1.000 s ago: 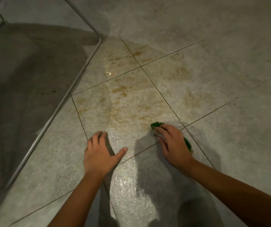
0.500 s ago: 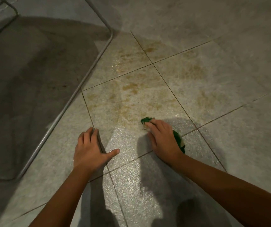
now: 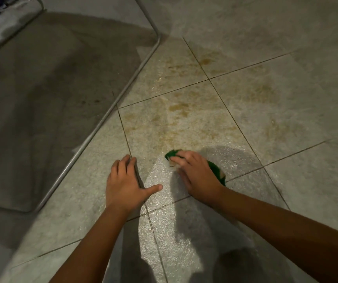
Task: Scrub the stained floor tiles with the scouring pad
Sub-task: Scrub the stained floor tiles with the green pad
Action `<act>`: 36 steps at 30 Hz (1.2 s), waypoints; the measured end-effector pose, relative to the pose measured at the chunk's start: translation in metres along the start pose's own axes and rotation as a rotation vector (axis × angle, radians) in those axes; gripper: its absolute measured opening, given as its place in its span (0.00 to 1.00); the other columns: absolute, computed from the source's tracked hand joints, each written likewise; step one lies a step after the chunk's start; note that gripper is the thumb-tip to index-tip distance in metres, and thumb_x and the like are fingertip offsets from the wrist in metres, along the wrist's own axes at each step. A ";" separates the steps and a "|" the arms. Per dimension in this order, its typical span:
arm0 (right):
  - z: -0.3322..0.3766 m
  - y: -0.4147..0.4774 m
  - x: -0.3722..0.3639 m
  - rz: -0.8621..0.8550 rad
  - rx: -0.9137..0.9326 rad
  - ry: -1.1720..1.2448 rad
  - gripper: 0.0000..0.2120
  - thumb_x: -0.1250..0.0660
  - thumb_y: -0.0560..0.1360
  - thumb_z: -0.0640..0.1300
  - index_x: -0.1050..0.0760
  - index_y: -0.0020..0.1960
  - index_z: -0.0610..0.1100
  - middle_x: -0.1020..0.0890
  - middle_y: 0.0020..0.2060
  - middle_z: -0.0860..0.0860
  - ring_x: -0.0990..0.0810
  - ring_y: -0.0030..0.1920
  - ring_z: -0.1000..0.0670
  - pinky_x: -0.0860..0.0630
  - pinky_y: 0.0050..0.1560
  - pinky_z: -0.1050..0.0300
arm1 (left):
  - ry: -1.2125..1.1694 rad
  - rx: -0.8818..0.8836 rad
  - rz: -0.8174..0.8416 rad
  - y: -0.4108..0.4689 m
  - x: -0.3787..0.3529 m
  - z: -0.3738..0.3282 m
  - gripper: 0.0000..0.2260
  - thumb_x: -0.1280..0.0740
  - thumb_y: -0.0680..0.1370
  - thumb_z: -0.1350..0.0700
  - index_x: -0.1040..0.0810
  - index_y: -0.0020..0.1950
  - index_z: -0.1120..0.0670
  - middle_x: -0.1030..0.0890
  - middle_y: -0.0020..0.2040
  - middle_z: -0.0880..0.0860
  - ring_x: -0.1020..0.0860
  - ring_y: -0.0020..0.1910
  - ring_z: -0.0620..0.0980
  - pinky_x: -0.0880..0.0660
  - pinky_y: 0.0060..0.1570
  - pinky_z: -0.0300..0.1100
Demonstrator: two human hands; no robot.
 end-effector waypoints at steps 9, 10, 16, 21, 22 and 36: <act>-0.033 0.004 0.015 -0.148 -0.169 -0.030 0.17 0.44 0.75 0.44 0.26 0.60 0.38 0.24 0.55 0.42 0.28 0.57 0.43 0.32 0.58 0.44 | -0.006 -0.012 -0.012 -0.001 -0.003 0.001 0.50 0.39 0.63 0.25 0.47 0.77 0.53 0.47 0.77 0.51 0.51 0.75 0.53 0.47 0.74 0.49; -0.029 0.000 0.013 -0.141 -0.155 -0.034 0.17 0.44 0.75 0.44 0.26 0.59 0.38 0.24 0.55 0.43 0.28 0.56 0.44 0.32 0.58 0.45 | 0.001 -0.010 -0.012 -0.001 -0.003 0.001 0.50 0.39 0.64 0.25 0.48 0.77 0.53 0.48 0.77 0.51 0.51 0.75 0.53 0.47 0.74 0.49; 0.013 0.021 -0.013 -0.015 0.044 -0.019 0.18 0.46 0.75 0.44 0.26 0.60 0.40 0.23 0.54 0.44 0.29 0.57 0.46 0.34 0.59 0.49 | 0.006 0.008 -0.018 -0.001 -0.004 0.004 0.57 0.52 0.55 0.19 0.48 0.77 0.52 0.47 0.76 0.50 0.50 0.75 0.53 0.47 0.74 0.48; 0.007 0.051 -0.011 -0.011 -0.031 -0.008 0.19 0.47 0.76 0.45 0.25 0.60 0.38 0.22 0.55 0.43 0.26 0.56 0.43 0.34 0.60 0.49 | -0.020 -0.034 -0.007 -0.001 0.000 0.004 0.49 0.39 0.65 0.26 0.48 0.77 0.52 0.48 0.76 0.50 0.50 0.75 0.51 0.46 0.73 0.48; 0.003 0.051 -0.009 -0.025 -0.058 -0.015 0.20 0.47 0.76 0.46 0.25 0.60 0.38 0.22 0.55 0.43 0.26 0.57 0.43 0.34 0.60 0.48 | -0.045 -0.046 -0.024 -0.002 0.003 0.006 0.47 0.37 0.66 0.28 0.47 0.76 0.52 0.48 0.76 0.50 0.49 0.75 0.50 0.44 0.72 0.48; 0.032 0.063 -0.030 -0.027 0.063 0.000 0.17 0.45 0.75 0.43 0.24 0.58 0.38 0.22 0.53 0.43 0.27 0.55 0.45 0.35 0.59 0.52 | -0.103 0.068 0.045 0.014 0.021 0.070 0.51 0.35 0.62 0.27 0.48 0.77 0.52 0.49 0.77 0.51 0.51 0.75 0.53 0.45 0.72 0.53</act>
Point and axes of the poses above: each hand's wrist, its own y-axis towards the middle knuckle, its own x-axis out of the back of the hand, z = x × y, the point moved 4 cm from there along y, towards the middle knuckle
